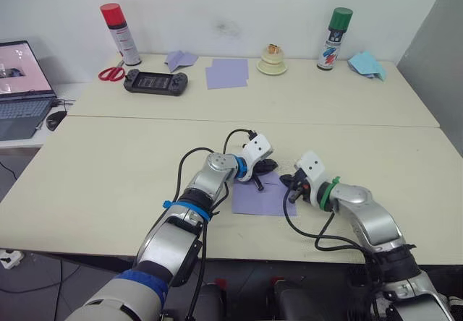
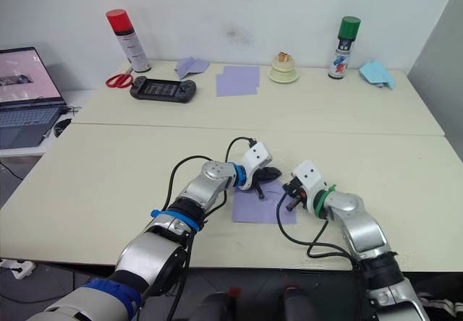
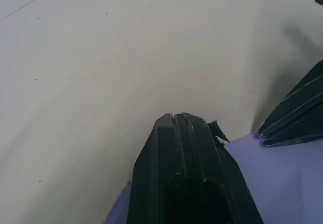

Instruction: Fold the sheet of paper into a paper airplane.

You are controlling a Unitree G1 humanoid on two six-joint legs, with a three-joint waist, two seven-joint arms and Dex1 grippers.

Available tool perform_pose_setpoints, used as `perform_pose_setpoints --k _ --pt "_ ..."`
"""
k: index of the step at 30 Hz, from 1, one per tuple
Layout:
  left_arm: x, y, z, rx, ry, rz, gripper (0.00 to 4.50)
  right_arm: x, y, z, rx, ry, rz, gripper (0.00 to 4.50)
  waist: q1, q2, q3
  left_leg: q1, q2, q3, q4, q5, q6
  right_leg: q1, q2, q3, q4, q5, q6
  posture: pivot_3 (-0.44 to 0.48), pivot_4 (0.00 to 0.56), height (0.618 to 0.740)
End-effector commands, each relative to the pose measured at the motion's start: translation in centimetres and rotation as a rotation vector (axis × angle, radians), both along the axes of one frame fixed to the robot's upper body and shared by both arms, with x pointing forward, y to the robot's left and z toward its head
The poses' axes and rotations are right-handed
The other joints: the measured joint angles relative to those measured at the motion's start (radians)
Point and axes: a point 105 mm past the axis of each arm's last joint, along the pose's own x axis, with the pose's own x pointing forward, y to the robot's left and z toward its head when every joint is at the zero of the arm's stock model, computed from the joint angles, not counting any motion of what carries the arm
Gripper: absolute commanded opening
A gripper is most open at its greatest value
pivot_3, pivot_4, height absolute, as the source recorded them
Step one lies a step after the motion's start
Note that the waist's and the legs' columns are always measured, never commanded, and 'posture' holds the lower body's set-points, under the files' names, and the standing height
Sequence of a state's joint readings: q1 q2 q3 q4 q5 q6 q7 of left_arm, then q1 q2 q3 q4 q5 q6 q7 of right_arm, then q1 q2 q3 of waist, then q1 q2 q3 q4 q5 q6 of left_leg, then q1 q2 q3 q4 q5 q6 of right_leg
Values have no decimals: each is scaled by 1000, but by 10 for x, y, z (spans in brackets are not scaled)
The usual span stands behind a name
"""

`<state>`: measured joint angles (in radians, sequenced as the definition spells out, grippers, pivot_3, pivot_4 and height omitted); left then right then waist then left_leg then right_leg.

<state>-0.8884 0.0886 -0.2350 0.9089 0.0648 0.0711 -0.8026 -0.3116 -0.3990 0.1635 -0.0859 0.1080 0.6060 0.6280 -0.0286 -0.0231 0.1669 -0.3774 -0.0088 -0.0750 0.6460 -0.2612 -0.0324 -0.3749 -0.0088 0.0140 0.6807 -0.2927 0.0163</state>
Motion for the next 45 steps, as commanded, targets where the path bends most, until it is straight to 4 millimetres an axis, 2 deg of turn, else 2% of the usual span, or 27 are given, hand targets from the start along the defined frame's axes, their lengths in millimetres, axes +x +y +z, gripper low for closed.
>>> perform_pose_setpoints --k 1,7,12,16,18,26,32,38,45 --pt "-3 12 -21 65 46 28 0 -9 -22 -25 -30 115 -79 50 0 0 0 1 0 0 0 0 0 1 0 0 0 0 0 0 150 740" --pt "-4 13 -24 68 49 24 0 -13 -35 -16 -11 101 -110 50 0 0 0 2 0 0 0 0 0 2 0 0 0 0 0 0 150 740" --pt "-5 13 -25 66 52 24 0 -22 -23 9 78 25 -11 50 0 0 0 2 0 0 0 0 0 2 0 0 0 0 0 0 150 740" --pt "-5 12 -26 65 50 21 0 -13 -19 34 132 -88 -7 50 -1 0 0 2 0 0 0 0 0 2 0 0 0 0 0 0 150 740" --pt "-6 12 -26 66 49 19 0 -10 -15 37 128 -111 0 50 -1 0 0 2 0 0 0 0 0 2 1 0 0 0 0 0 150 740" --pt "-4 13 -22 73 32 15 0 1 -3 18 82 -94 -4 50 0 0 0 1 0 1 0 0 0 1 1 1 -1 0 0 0 150 740" --pt "-2 13 -18 73 17 12 0 4 -5 0 -1 -78 -4 50 -1 0 0 2 0 0 0 0 1 1 1 0 0 0 0 0 150 740" --pt "-1 12 -10 54 2 3 0 5 -3 2 -7 -92 11 50 -2 0 0 2 0 0 0 0 1 1 1 1 0 0 0 0 150 740" --pt "-3 -7 13 -69 -39 -33 0 7 6 2 -26 -117 46 50 -3 0 0 1 1 1 0 0 1 0 1 1 0 0 0 0 150 740"
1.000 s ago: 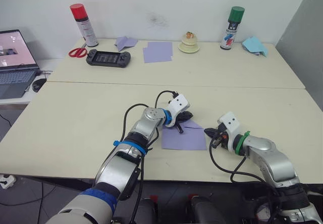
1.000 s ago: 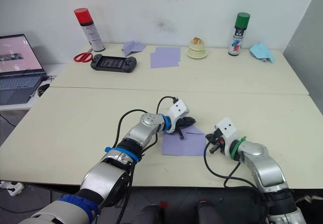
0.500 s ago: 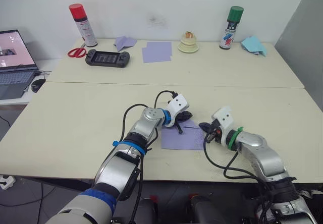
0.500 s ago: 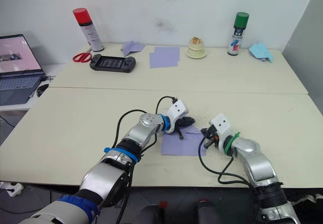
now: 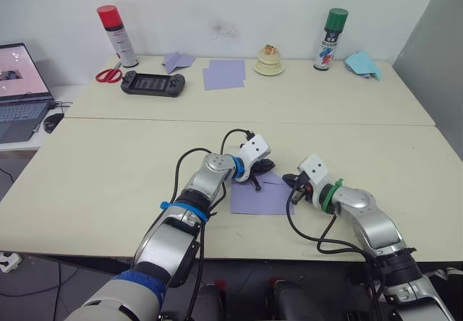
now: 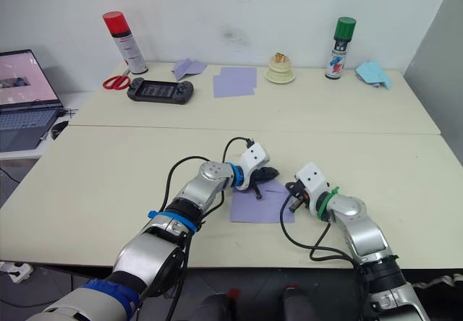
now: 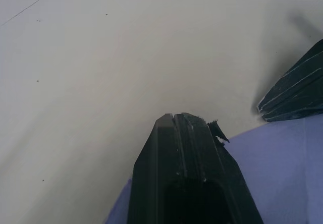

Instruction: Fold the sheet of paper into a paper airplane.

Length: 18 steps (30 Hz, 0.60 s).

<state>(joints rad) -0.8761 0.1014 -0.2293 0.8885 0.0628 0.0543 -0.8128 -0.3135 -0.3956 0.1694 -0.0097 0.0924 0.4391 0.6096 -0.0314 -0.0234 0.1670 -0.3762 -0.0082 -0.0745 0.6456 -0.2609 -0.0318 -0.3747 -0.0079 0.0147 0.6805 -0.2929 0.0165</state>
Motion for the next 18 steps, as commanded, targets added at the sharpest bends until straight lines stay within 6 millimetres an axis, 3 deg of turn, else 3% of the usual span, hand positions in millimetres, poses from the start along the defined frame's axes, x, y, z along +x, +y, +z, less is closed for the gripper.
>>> perform_pose_setpoints --k 1,5,14,18 --pt "-6 -15 16 -104 -22 -43 0 -1 7 -1 -38 -27 43 50 0 0 0 0 0 0 0 0 0 0 0 0 0 0 0 0 150 740" --pt "-12 -26 27 -194 2 -65 0 -1 6 -2 -62 -42 53 50 0 0 0 -5 0 0 0 0 0 -5 0 0 0 0 -1 0 150 740" --pt "-16 -15 -14 -9 69 -24 0 0 2 -1 -68 -55 44 50 0 0 0 -5 0 0 0 0 0 -5 0 0 0 1 -2 0 150 740" --pt "-12 -8 -21 10 84 16 0 1 1 4 -51 -68 33 50 1 0 0 -4 0 0 0 0 0 -4 0 0 0 1 -1 0 150 740"
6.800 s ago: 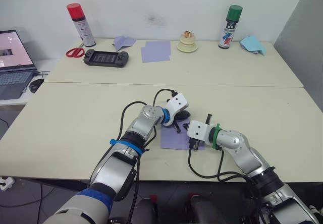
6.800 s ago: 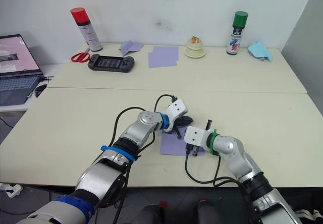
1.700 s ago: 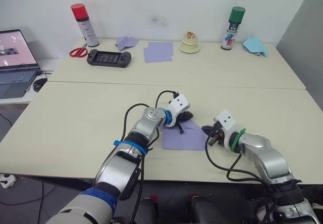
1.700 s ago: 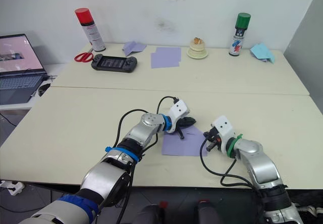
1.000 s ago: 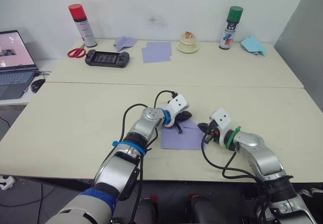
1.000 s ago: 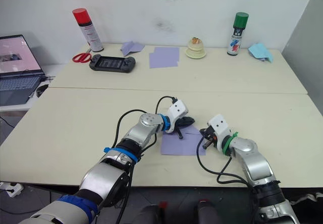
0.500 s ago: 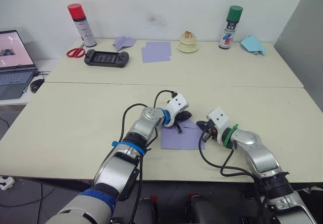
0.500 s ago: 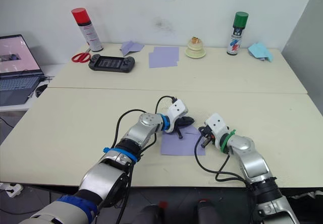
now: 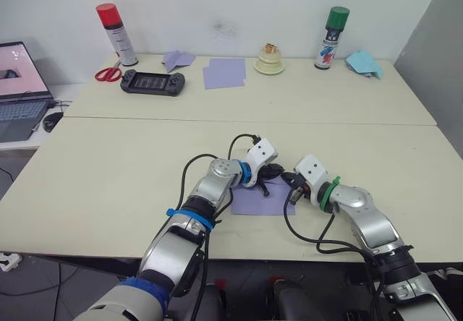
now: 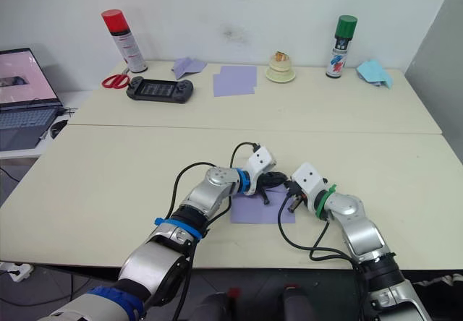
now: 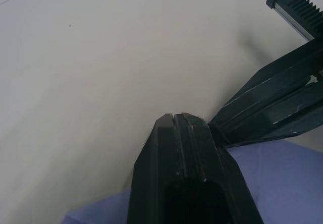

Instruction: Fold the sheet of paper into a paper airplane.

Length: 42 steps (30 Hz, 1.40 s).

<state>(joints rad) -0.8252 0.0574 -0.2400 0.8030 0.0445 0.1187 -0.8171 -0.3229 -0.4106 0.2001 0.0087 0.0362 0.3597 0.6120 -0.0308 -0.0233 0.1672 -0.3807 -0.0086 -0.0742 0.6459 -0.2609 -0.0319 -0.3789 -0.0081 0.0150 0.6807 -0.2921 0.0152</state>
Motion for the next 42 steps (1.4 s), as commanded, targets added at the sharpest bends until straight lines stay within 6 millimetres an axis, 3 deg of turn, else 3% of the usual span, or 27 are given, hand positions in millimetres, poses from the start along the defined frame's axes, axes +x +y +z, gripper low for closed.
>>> perform_pose_setpoints --k 1,6,19,34,37,42 --pt "2 11 -17 56 42 48 0 -1 -1 5 27 -6 -3 50 0 0 0 0 0 0 0 0 0 0 0 0 0 0 0 0 150 740" --pt "1 10 -18 56 44 42 0 -6 10 23 151 -10 34 50 0 0 0 1 1 0 0 0 0 0 0 0 1 0 0 0 150 740" --pt "2 7 -14 55 36 30 0 -4 -3 -8 23 80 -17 50 0 0 0 1 0 0 0 0 1 0 0 0 1 0 0 0 150 740" --pt "36 66 -20 232 -50 277 0 -6 -1 -15 1 112 -13 50 -4 0 0 7 2 0 0 0 1 5 1 0 1 0 0 0 150 740" --pt "49 79 -5 176 -79 373 0 -6 0 -17 -1 116 -9 50 -7 0 0 7 2 0 0 0 1 5 2 0 1 0 0 0 150 740" --pt "67 91 44 -42 -149 452 0 -5 5 -17 -3 116 7 50 -11 0 0 6 3 0 -1 0 1 4 2 0 1 0 0 0 150 740"
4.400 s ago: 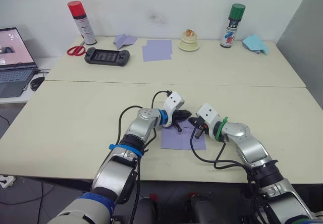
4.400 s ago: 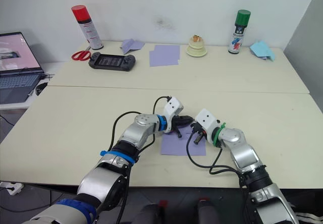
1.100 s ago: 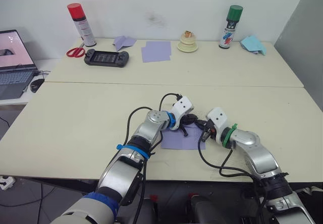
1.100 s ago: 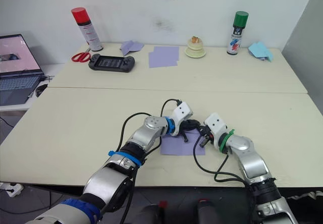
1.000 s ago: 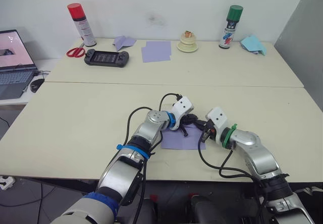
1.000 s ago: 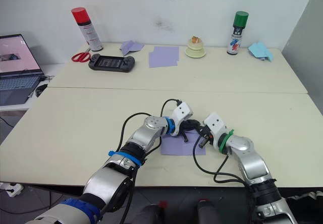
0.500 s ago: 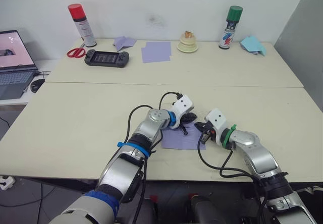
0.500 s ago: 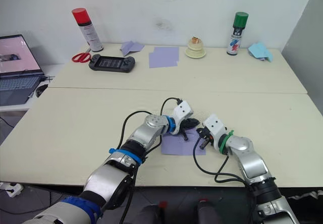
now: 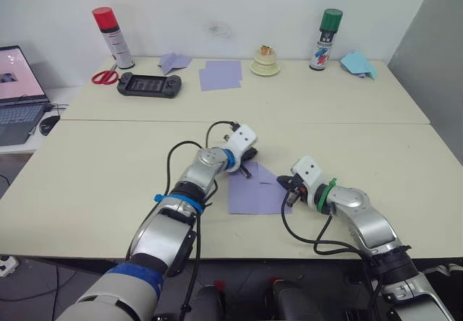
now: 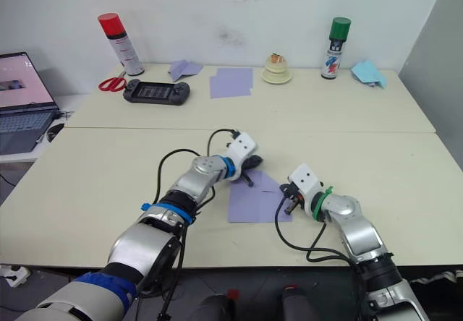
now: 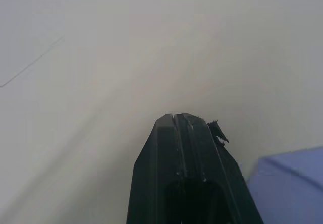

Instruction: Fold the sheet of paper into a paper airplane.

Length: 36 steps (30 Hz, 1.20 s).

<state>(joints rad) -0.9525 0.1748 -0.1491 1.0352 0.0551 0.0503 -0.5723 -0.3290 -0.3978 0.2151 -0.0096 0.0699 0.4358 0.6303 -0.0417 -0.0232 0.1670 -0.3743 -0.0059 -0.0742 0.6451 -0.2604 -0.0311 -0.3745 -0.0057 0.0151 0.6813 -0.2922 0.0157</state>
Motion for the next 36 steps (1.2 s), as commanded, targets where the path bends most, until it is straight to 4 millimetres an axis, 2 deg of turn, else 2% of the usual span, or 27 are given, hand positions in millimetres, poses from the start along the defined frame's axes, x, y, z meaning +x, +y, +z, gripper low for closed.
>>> perform_pose_setpoints --k 1,4,6,8,12,17,23,31,34,36 --pt "14 17 40 -151 -92 65 0 0 -3 -13 -34 45 -8 50 0 0 0 -1 0 0 0 0 0 -1 0 0 0 0 0 0 150 740" --pt "16 33 65 -292 -122 93 0 2 0 -12 -35 40 3 50 5 0 0 -3 0 0 1 0 0 -2 0 0 0 0 0 0 150 740" --pt "13 46 73 -376 -109 105 0 4 2 -11 -34 34 11 50 5 0 0 -5 -1 0 1 0 0 -4 -1 0 0 1 -1 0 150 740" --pt "7 56 71 -432 -71 106 539 5 3 -10 -36 29 18 0 4 0 0 -6 -1 0 0 0 0 -5 -1 0 0 1 -1 0 150 740" --pt "-10 62 62 -495 11 88 1626 7 5 -9 -35 27 26 0 0 0 0 -5 0 0 0 0 0 -5 -1 0 1 2 -3 0 150 740" --pt "-45 51 30 -528 200 24 3168 7 7 -10 -32 30 37 0 1 0 0 -5 0 0 1 0 -1 -5 -1 0 1 3 -5 0 150 740" --pt "-63 37 18 -514 285 2 3168 6 8 -10 -34 32 44 0 3 0 0 -5 0 -1 1 0 -1 -5 -1 0 1 4 -6 0 150 740" --pt "-64 27 19 -508 274 -21 3168 4 9 -10 -35 30 44 0 3 0 0 -5 0 0 0 0 -1 -5 -1 0 0 4 -6 0 150 740" --pt "-65 27 21 -502 266 -30 2559 4 9 -11 -35 30 44 0 3 0 0 -5 0 0 0 0 -1 -5 -1 0 0 3 -6 0 150 740" --pt "-66 27 21 -500 265 -35 1953 4 9 -11 -35 29 43 0 3 0 0 -5 0 0 0 0 -1 -5 -1 1 0 3 -6 0 150 740"
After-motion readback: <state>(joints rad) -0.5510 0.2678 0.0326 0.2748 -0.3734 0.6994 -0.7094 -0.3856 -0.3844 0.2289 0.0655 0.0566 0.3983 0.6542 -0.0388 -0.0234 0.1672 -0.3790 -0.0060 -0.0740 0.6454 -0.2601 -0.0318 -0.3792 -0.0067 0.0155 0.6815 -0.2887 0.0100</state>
